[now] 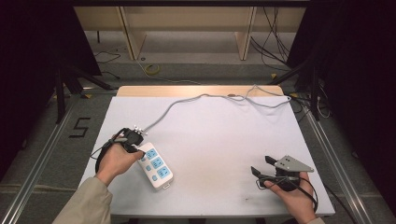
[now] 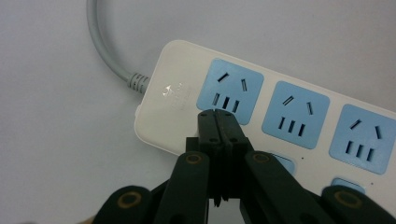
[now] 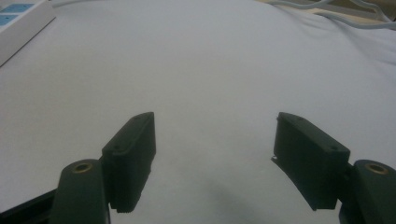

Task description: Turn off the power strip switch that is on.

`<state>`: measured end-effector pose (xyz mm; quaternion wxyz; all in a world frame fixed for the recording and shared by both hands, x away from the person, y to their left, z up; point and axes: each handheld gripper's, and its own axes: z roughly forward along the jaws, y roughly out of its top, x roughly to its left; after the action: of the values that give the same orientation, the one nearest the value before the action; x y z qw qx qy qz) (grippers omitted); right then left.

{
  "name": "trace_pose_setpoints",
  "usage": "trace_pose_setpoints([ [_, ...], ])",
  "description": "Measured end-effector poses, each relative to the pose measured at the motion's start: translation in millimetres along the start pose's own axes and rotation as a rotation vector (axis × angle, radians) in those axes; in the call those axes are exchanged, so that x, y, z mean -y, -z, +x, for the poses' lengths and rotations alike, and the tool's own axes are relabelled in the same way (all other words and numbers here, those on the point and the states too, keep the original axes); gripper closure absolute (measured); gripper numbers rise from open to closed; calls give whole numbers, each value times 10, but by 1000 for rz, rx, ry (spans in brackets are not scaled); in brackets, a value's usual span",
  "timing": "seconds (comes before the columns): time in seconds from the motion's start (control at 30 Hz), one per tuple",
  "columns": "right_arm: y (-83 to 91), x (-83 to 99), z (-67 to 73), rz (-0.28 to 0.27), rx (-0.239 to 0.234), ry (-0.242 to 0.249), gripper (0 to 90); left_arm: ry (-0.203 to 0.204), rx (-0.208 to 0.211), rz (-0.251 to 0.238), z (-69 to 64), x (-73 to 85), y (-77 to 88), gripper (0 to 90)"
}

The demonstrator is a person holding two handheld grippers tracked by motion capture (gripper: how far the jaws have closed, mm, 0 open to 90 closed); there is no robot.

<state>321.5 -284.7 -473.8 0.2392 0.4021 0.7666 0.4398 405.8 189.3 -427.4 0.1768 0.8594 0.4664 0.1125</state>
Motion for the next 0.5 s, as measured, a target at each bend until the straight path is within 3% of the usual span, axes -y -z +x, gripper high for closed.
trace_pose_setpoints([
  [0.5, 0, 0, 0, 2, 0, 1, 305, -9, -9, 12, -14, -25, -44, 895],
])
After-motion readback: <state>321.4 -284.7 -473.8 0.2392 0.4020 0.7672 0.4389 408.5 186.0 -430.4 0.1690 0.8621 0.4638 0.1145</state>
